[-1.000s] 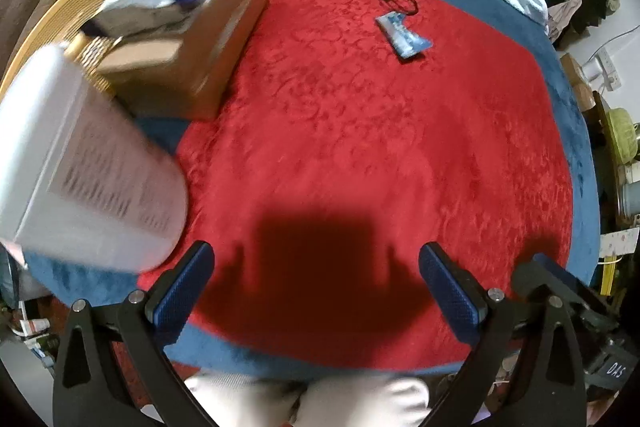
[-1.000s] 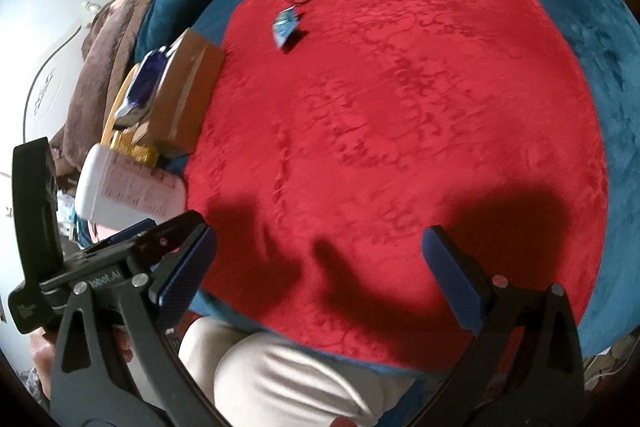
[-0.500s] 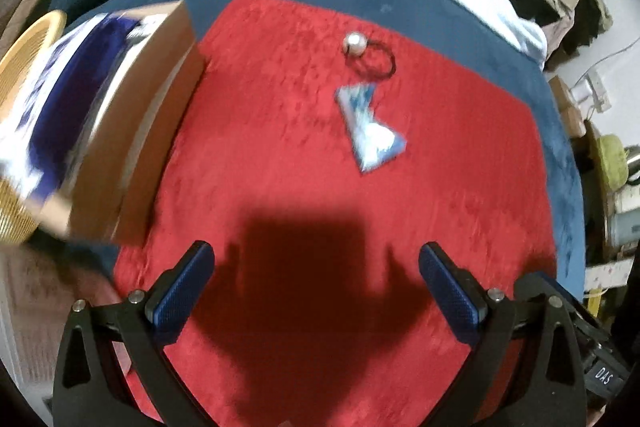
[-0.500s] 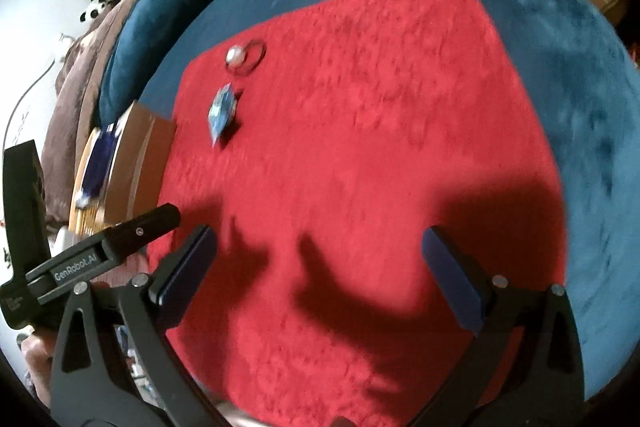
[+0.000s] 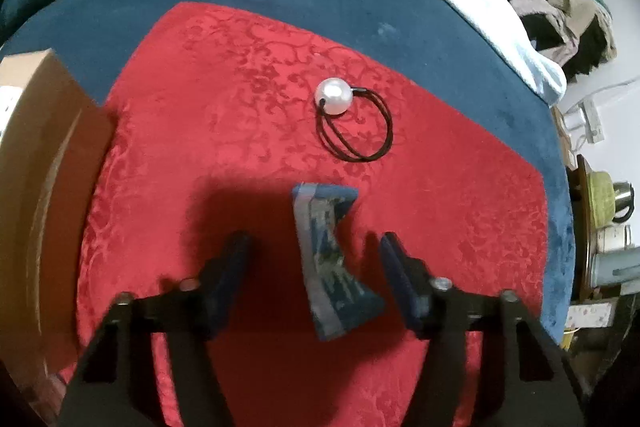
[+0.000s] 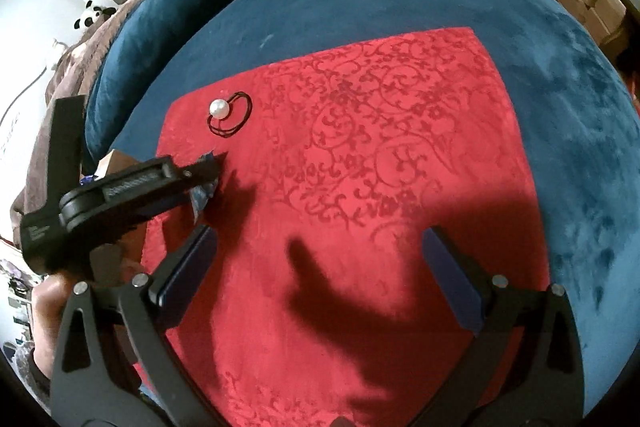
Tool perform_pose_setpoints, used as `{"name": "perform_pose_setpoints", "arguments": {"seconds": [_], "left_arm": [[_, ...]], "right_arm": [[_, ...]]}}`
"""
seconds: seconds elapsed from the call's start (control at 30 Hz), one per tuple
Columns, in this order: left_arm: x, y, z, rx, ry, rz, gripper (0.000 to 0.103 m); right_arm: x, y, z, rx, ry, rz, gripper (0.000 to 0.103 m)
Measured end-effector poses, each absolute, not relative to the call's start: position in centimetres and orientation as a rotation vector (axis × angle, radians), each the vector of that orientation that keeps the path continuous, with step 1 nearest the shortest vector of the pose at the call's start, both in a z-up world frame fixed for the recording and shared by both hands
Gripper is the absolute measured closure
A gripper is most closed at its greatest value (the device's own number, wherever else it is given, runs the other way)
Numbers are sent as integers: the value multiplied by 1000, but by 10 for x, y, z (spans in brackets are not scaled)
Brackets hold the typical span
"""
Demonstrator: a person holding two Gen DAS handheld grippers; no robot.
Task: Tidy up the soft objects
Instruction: 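Grasp the blue snack packet with the left tool while the right tool grasps the pearl hair tie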
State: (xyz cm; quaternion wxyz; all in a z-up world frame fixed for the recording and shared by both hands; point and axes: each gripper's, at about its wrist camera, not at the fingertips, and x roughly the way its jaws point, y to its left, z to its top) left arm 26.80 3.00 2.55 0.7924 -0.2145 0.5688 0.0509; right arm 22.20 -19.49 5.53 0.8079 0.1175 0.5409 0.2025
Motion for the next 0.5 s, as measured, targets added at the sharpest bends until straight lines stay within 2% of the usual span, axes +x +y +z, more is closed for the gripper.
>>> {"name": "perform_pose_setpoints", "arguments": {"seconds": [0.03,0.07,0.4,0.43,0.5], "left_arm": [[269,29,25,-438,1225,108,84],[268,30,26,-424,1222,110,86],[221,54,31,-461,1167,168,86],[219,54,31,-461,1165,169,86],[216,54,31,-470,1161,164,85]], "right_arm": [[226,-192,56,244,1155,435,0],[230,-189,57,237,1152,437,0],[277,-119,65,94,1080,592,1],[283,-104,64,67,1080,622,4],[291,-82,62,16,1075,645,16]]}}
